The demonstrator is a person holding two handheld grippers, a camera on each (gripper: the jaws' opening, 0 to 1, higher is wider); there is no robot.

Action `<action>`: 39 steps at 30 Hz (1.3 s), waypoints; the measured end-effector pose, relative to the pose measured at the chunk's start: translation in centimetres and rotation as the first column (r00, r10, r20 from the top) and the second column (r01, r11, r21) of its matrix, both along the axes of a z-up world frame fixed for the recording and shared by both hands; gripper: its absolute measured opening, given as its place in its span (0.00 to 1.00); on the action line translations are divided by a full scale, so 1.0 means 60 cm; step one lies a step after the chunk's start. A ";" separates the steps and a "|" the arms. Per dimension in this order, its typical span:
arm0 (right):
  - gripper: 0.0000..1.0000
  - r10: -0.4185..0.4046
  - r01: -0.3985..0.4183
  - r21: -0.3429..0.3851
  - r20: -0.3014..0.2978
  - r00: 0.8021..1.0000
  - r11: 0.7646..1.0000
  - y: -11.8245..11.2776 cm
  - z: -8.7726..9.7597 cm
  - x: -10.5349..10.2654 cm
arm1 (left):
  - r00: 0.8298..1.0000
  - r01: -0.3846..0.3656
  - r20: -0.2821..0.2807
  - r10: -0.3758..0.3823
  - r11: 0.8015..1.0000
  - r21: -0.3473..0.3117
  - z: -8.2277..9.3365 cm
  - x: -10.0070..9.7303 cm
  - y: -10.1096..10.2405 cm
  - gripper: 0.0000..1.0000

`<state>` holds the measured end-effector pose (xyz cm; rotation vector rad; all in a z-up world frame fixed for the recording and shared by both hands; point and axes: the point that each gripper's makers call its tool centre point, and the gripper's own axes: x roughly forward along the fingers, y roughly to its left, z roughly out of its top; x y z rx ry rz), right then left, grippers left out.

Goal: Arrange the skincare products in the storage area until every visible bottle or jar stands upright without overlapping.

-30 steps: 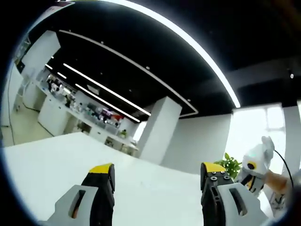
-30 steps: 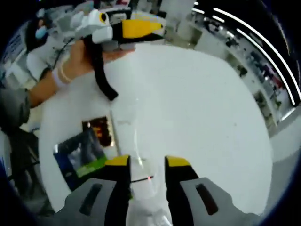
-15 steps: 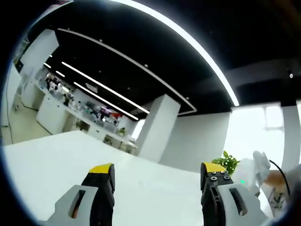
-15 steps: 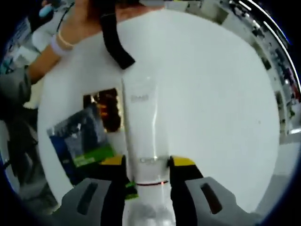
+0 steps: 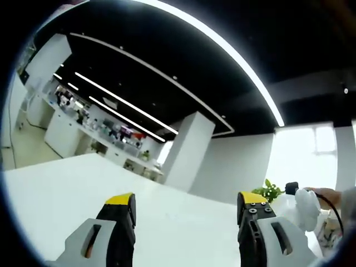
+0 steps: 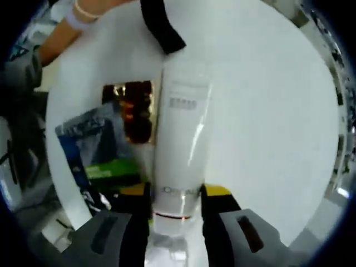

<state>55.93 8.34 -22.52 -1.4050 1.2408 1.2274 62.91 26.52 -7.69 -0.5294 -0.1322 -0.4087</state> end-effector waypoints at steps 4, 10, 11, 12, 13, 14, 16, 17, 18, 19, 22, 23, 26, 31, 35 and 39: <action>0.29 0.003 -0.002 -0.019 0.025 1.000 1.000 0.005 0.000 -0.004 | 1.000 -0.006 -0.004 0.006 1.000 0.005 -0.002 0.001 0.003 0.76; 0.26 -0.019 0.011 0.124 0.063 0.998 0.992 0.002 0.006 -0.009 | 1.000 0.001 0.007 -0.001 1.000 -0.005 0.005 -0.003 0.005 0.76; 0.26 -0.028 0.021 0.127 0.061 0.998 0.992 -0.003 0.007 -0.012 | 1.000 0.002 0.011 -0.002 1.000 -0.004 0.007 -0.004 0.005 0.76; 0.25 -0.027 0.017 0.144 0.067 0.997 0.989 -0.007 0.008 -0.017 | 1.000 0.002 0.015 -0.002 1.000 -0.004 0.008 -0.006 0.005 0.76; 0.25 -0.004 -0.012 0.168 0.094 0.996 0.986 -0.005 0.009 -0.017 | 1.000 0.001 0.019 -0.001 1.000 -0.004 0.010 -0.007 0.006 0.76; 0.25 0.007 -0.027 0.173 0.118 0.993 0.985 -0.008 0.012 -0.018 | 1.000 0.001 0.021 0.000 1.000 -0.005 0.011 -0.007 0.006 0.76; 0.24 0.013 -0.041 0.181 0.154 0.988 0.983 -0.014 0.022 -0.020 | 1.000 0.000 0.025 0.000 1.000 -0.009 0.013 -0.007 0.007 0.76; 0.24 0.015 -0.053 0.201 0.186 0.982 0.978 -0.011 0.030 -0.020 | 1.000 0.000 0.026 0.001 1.000 -0.011 0.013 -0.008 0.007 0.76; 0.24 0.027 -0.072 0.212 0.209 0.978 0.975 -0.011 0.039 -0.021 | 1.000 -0.001 0.027 0.001 1.000 -0.012 0.013 -0.008 0.007 0.76; 0.24 0.033 -0.088 0.227 0.238 0.971 0.970 -0.008 0.050 -0.020 | 1.000 -0.001 0.027 0.002 1.000 -0.012 0.013 -0.009 0.007 0.76; 0.24 0.019 -0.114 0.289 0.312 0.950 0.950 0.000 0.085 -0.014 | 1.000 -0.002 0.031 0.003 1.000 -0.013 0.015 -0.010 0.007 0.76; 0.24 0.001 -0.115 0.326 0.328 0.945 0.938 0.005 0.099 -0.012 | 0.999 -0.002 0.034 0.003 1.000 -0.015 0.016 -0.012 0.007 0.76; 0.24 -0.053 -0.125 0.419 0.389 0.920 0.899 0.009 0.139 -0.001 | 0.998 -0.002 0.055 0.004 1.000 -0.028 0.023 -0.016 0.009 0.76; 0.24 -0.132 -0.112 0.478 0.448 0.884 0.871 -0.007 0.159 0.017 | 0.985 0.049 0.170 -0.031 0.994 -0.100 0.058 -0.034 0.005 0.79; 0.24 -0.196 -0.134 0.539 0.510 0.838 0.831 -0.009 0.181 0.034 | 0.966 0.118 0.242 -0.095 0.990 -0.084 0.080 -0.049 -0.021 0.80; 0.24 -0.262 -0.193 0.591 0.594 0.760 0.783 -0.013 0.207 0.045 | 0.944 0.221 0.264 -0.197 0.973 -0.063 0.079 -0.063 -0.063 0.81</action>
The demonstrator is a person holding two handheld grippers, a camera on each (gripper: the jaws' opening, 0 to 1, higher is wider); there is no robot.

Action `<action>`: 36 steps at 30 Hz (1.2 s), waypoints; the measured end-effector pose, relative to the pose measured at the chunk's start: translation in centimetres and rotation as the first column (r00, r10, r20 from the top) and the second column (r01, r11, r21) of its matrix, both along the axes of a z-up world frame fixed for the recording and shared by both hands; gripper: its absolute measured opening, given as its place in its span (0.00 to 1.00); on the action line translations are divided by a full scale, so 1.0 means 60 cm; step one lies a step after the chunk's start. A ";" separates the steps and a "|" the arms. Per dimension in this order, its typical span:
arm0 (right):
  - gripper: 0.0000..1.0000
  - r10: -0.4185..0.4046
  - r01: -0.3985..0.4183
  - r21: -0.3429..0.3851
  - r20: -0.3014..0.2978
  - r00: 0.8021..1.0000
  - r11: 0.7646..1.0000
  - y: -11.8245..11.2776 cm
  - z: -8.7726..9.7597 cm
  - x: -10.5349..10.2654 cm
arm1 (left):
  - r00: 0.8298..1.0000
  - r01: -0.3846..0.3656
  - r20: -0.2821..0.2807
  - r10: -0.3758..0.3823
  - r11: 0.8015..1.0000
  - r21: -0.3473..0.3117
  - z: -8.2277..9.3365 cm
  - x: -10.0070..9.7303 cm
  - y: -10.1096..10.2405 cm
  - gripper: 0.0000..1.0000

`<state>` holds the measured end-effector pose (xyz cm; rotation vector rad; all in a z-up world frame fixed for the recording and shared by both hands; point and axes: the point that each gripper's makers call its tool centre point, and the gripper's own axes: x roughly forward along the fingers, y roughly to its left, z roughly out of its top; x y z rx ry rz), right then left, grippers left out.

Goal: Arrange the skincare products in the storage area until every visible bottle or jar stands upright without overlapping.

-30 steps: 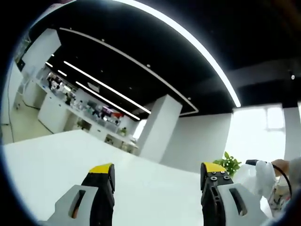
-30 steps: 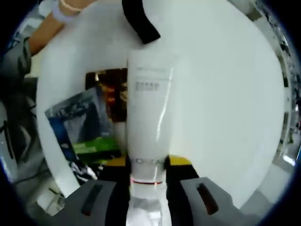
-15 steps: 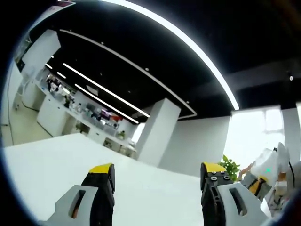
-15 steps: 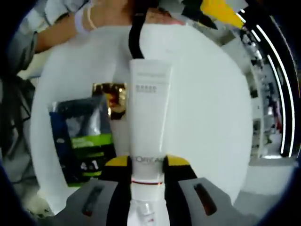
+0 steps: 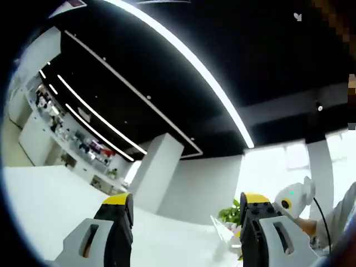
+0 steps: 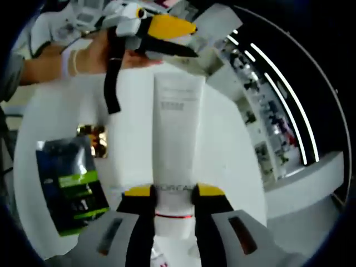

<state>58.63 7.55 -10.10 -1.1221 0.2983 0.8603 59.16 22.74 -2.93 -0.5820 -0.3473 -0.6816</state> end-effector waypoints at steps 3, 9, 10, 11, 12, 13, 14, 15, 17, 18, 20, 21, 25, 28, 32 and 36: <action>0.25 -0.020 0.019 0.048 0.020 1.000 0.999 -0.003 0.007 0.000 | 0.999 0.053 0.006 -0.053 0.998 0.026 -0.005 -0.007 -0.031 0.82; 0.25 -0.067 0.043 0.184 0.128 0.990 0.982 -0.003 0.029 0.013 | 0.988 0.142 0.035 -0.148 0.980 0.142 -0.015 -0.025 -0.087 0.87; 0.25 -0.077 0.043 0.217 0.150 0.986 0.975 -0.002 0.033 0.013 | 0.985 0.156 0.044 -0.164 0.978 0.141 -0.012 -0.029 -0.095 0.88; 0.25 -0.076 0.037 0.230 0.162 0.984 0.973 0.000 0.035 0.013 | 0.981 0.179 0.052 -0.188 0.974 0.138 -0.008 -0.033 -0.102 0.89; 0.25 -0.077 0.033 0.245 0.170 0.983 0.969 0.001 0.037 0.012 | 0.976 0.201 0.053 -0.209 0.971 0.128 -0.006 -0.038 -0.108 0.90; 0.25 -0.088 0.043 0.273 0.156 0.984 0.961 0.002 0.036 0.008 | 0.976 0.206 0.047 -0.213 0.971 0.121 -0.004 -0.037 -0.111 0.90; 0.25 -0.091 0.040 0.310 0.151 0.984 0.950 0.005 0.039 0.004 | 0.975 0.212 0.044 -0.219 0.970 0.120 -0.003 -0.038 -0.116 0.90; 0.25 -0.085 0.029 0.337 0.153 0.985 0.941 0.008 0.042 0.001 | 0.972 0.223 0.048 -0.230 0.967 0.120 -0.001 -0.043 -0.123 0.90; 0.25 -0.082 0.013 0.362 0.178 0.981 0.932 0.009 0.050 -0.005 | 0.970 0.231 0.044 -0.239 0.963 0.135 0.000 -0.046 -0.133 0.90; 0.25 -0.084 0.009 0.372 0.185 0.979 0.928 0.009 0.054 -0.008 | 0.971 0.229 0.042 -0.237 0.963 0.145 -0.001 -0.048 -0.139 0.89; 0.25 -0.074 -0.027 0.408 0.231 0.970 0.913 0.011 0.069 -0.014 | 0.966 0.252 0.029 -0.258 0.957 0.143 -0.001 -0.050 -0.148 0.84; 0.25 -0.080 -0.024 0.427 0.224 0.971 0.904 0.008 0.070 -0.019 | 0.965 0.259 0.018 -0.263 0.958 0.121 0.001 -0.050 -0.153 0.83; 0.25 -0.082 -0.041 0.467 0.240 0.967 0.883 -0.006 0.074 -0.037 | 0.948 0.320 -0.032 -0.318 0.943 0.097 -0.003 -0.053 -0.191 0.82; 0.25 -0.089 -0.049 0.483 0.257 0.962 0.874 -0.022 0.073 -0.047 | 0.943 0.330 -0.032 -0.330 0.928 0.171 -0.005 -0.060 -0.229 0.78; 0.26 -0.106 -0.049 0.508 0.273 0.956 0.860 -0.043 0.073 -0.053 | 0.935 0.354 -0.039 -0.353 0.916 0.190 0.002 -0.065 -0.269 0.78; 0.26 -0.134 -0.026 0.543 0.252 0.958 0.839 -0.060 0.073 -0.050 | 0.913 0.408 -0.066 -0.403 0.904 0.131 0.011 -0.062 -0.288 0.76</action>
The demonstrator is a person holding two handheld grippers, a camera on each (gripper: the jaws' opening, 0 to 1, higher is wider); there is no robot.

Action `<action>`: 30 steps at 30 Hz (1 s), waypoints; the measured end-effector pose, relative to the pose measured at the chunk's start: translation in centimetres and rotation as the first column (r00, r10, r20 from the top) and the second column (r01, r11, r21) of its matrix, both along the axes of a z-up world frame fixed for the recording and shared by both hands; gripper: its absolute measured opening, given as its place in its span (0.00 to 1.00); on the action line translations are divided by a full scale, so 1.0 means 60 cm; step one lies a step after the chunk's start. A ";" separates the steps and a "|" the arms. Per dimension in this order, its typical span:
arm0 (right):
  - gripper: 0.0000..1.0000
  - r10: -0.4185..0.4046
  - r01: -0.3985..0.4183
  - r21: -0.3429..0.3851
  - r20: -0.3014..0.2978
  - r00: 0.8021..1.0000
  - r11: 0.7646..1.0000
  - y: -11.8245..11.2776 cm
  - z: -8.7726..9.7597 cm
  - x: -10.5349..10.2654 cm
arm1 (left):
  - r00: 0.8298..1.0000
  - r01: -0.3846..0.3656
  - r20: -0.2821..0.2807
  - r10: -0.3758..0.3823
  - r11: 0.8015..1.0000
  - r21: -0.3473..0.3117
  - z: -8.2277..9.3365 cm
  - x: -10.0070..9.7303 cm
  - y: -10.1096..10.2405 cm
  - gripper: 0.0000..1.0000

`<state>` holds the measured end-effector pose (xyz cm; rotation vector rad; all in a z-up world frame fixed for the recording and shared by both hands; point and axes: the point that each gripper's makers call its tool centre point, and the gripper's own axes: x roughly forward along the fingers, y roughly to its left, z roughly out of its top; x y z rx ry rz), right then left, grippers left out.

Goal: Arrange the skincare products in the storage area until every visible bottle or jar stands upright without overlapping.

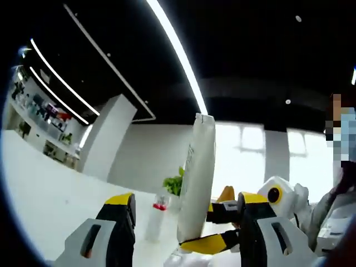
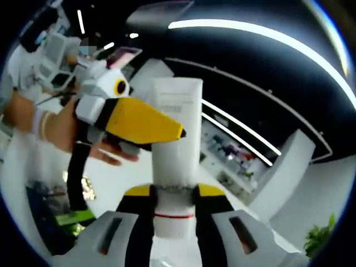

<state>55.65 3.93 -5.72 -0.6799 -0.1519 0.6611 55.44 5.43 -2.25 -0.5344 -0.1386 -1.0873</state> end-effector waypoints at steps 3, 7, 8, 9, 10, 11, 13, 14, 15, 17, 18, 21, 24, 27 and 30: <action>0.26 -0.011 0.012 0.052 -0.026 1.000 0.999 -0.013 -0.008 0.006 | 1.000 -0.002 0.001 0.002 1.000 0.009 -0.004 -0.006 -0.011 0.71; 0.26 -0.018 0.022 0.076 -0.055 0.998 0.997 -0.025 -0.019 0.010 | 1.000 -0.006 0.002 0.006 0.999 0.053 -0.015 -0.001 -0.021 0.56; 0.26 -0.019 0.023 0.079 -0.055 0.998 0.997 -0.028 -0.022 0.010 | 1.000 -0.006 0.004 0.006 0.998 0.055 -0.017 0.000 -0.022 0.52; 0.26 -0.019 0.024 0.084 -0.057 0.998 0.996 -0.031 -0.023 0.012 | 1.000 -0.005 0.006 0.005 0.998 0.055 -0.018 0.003 -0.021 0.49; 0.26 -0.023 0.030 0.091 -0.073 0.997 0.995 -0.034 -0.027 0.013 | 1.000 0.000 0.006 0.000 0.999 0.052 -0.019 0.003 -0.021 0.47; 0.26 -0.024 0.032 0.093 -0.081 0.996 0.995 -0.035 -0.029 0.014 | 1.000 0.006 -0.003 -0.006 0.999 0.042 -0.021 0.003 -0.021 0.43; 0.26 -0.014 0.023 0.097 -0.094 0.995 0.995 -0.034 -0.036 0.013 | 1.000 0.017 -0.013 -0.016 1.000 0.022 -0.023 0.001 -0.018 0.30; 0.26 -0.010 0.020 0.098 -0.099 0.995 0.995 -0.033 -0.039 0.012 | 1.000 0.026 -0.015 -0.026 1.000 0.018 -0.025 -0.001 -0.016 0.21; 0.26 -0.006 0.016 0.095 -0.109 0.994 0.995 -0.031 -0.043 0.011 | 0.999 0.048 -0.009 -0.048 0.999 0.008 -0.022 -0.007 -0.017 0.18; 0.26 -0.001 0.012 0.093 -0.118 0.993 0.996 -0.029 -0.048 0.011 | 0.998 0.033 -0.044 -0.033 0.999 0.010 -0.028 -0.002 -0.013 0.17; 0.27 0.004 0.007 0.089 -0.124 0.992 0.996 -0.027 -0.051 0.009 | 0.998 0.036 -0.053 -0.035 0.999 0.014 -0.032 -0.003 -0.009 0.17; 0.28 0.013 -0.008 0.055 -0.091 0.996 0.998 -0.019 -0.060 0.006 | 0.993 0.048 -0.105 -0.046 0.999 0.016 -0.046 -0.002 0.002 0.14; 0.30 0.089 -0.088 0.054 -0.021 0.996 0.995 -0.004 -0.063 -0.004 | 0.989 0.061 -0.135 -0.059 0.998 0.010 -0.054 -0.003 0.017 0.11; 0.37 0.204 -0.203 0.150 0.013 0.979 0.968 0.006 -0.047 -0.015 | 0.983 0.094 -0.157 -0.093 0.996 -0.003 -0.054 -0.011 0.035 0.10; 0.50 0.298 -0.305 0.297 0.069 0.952 0.905 0.005 -0.016 -0.022 | 0.982 0.117 -0.155 -0.109 0.992 0.043 -0.059 -0.023 0.049 0.10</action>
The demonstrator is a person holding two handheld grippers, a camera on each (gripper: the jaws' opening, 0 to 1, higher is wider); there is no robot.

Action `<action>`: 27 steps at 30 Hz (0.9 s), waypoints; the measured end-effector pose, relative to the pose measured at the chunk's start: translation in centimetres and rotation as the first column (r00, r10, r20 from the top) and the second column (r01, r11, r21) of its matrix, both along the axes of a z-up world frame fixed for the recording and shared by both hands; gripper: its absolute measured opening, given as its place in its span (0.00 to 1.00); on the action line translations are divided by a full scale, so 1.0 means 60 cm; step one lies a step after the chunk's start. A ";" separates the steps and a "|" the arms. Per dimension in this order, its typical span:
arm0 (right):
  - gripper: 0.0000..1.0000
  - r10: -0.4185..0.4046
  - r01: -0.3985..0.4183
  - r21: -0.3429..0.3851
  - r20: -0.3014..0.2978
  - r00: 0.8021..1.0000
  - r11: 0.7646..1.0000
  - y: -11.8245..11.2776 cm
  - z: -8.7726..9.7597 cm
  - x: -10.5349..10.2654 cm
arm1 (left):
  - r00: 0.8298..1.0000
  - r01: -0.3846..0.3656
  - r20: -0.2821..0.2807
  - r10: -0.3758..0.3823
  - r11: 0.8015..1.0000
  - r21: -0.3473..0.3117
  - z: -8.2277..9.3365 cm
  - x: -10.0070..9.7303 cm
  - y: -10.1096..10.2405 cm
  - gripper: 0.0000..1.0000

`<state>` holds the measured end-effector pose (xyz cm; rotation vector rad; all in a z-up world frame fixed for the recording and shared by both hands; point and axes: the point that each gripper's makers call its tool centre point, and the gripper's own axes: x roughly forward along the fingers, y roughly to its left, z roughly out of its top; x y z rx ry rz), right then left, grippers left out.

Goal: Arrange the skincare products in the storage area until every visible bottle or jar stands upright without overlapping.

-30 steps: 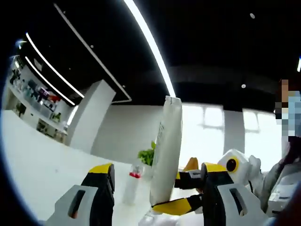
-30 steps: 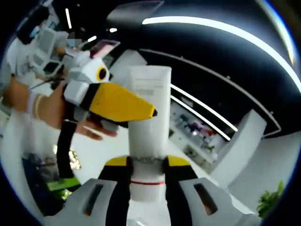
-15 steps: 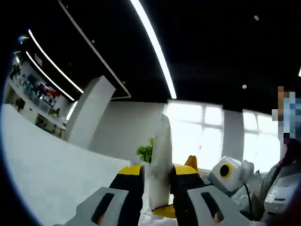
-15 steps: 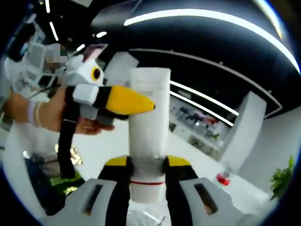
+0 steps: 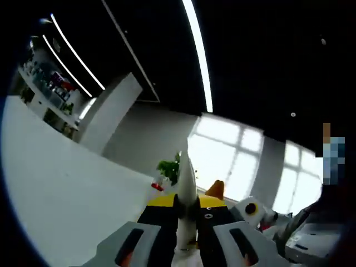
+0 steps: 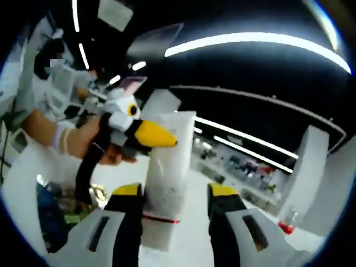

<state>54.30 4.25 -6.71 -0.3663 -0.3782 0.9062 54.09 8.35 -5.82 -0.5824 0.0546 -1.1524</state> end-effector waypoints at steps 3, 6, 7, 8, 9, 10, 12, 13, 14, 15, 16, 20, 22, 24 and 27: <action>0.51 0.109 -0.082 0.148 -0.181 0.978 0.986 -0.011 0.008 -0.004 | 0.998 0.011 0.066 -0.016 0.997 0.078 -0.005 -0.011 -0.002 0.10; 0.50 0.283 -0.191 0.259 -0.387 0.877 0.947 -0.006 0.002 -0.020 | 0.984 0.173 -0.053 -0.171 0.984 0.048 -0.013 -0.041 -0.007 0.10; 0.48 0.344 -0.227 0.298 -0.442 0.828 0.927 -0.003 -0.001 -0.029 | 0.977 0.206 -0.074 -0.202 0.978 0.041 -0.014 -0.046 -0.007 0.10; 0.48 0.417 -0.276 0.337 -0.481 0.771 0.900 0.004 -0.001 -0.041 | 0.968 0.236 -0.094 -0.232 0.971 0.036 -0.015 -0.053 -0.010 0.10; 0.48 0.446 -0.282 0.371 -0.496 0.745 0.885 0.005 0.001 -0.043 | 0.966 0.245 -0.095 -0.241 0.969 0.036 -0.015 -0.057 -0.011 0.10; 0.48 0.479 -0.303 0.395 -0.494 0.726 0.867 0.010 0.004 -0.049 | 0.970 0.235 -0.077 -0.231 0.971 0.048 -0.014 -0.059 -0.014 0.10; 0.47 0.513 -0.328 0.407 -0.531 0.674 0.852 0.016 -0.003 -0.060 | 0.972 0.233 -0.039 -0.230 0.968 0.090 -0.014 -0.072 -0.018 0.10; 0.47 0.511 -0.333 0.395 -0.553 0.658 0.856 0.020 -0.010 -0.063 | 0.971 0.238 -0.027 -0.236 0.966 0.104 -0.013 -0.079 -0.020 0.10; 0.46 0.516 -0.357 0.375 -0.562 0.647 0.856 0.025 -0.017 -0.070 | 0.969 0.245 -0.028 -0.244 0.964 0.102 -0.012 -0.084 -0.021 0.10; 0.46 0.501 -0.367 0.340 -0.575 0.647 0.866 0.031 -0.028 -0.075 | 0.966 0.260 -0.025 -0.259 0.961 0.098 -0.010 -0.091 -0.022 0.10; 0.45 0.497 -0.381 0.319 -0.580 0.645 0.868 0.038 -0.036 -0.080 | 0.960 0.279 -0.026 -0.278 0.956 0.088 -0.007 -0.099 -0.022 0.10; 0.25 0.518 -0.414 0.319 -0.624 0.585 0.852 0.049 -0.048 -0.100 | 0.953 0.304 -0.023 -0.303 0.949 0.083 -0.001 -0.119 -0.020 0.10; 0.22 0.500 -0.406 0.300 -0.621 0.604 0.863 0.048 -0.052 -0.095 | 0.957 0.290 -0.016 -0.290 0.952 0.101 -0.002 -0.119 -0.020 0.10; 0.21 0.503 -0.412 0.299 -0.628 0.594 0.861 0.047 -0.054 -0.097 | 0.953 0.302 -0.017 -0.301 0.948 0.100 -0.004 -0.124 -0.020 0.11; 0.19 0.497 -0.395 0.310 -0.639 0.586 0.865 0.044 -0.056 -0.094 | 0.964 0.255 0.071 -0.257 0.966 0.030 0.007 -0.123 -0.023 0.13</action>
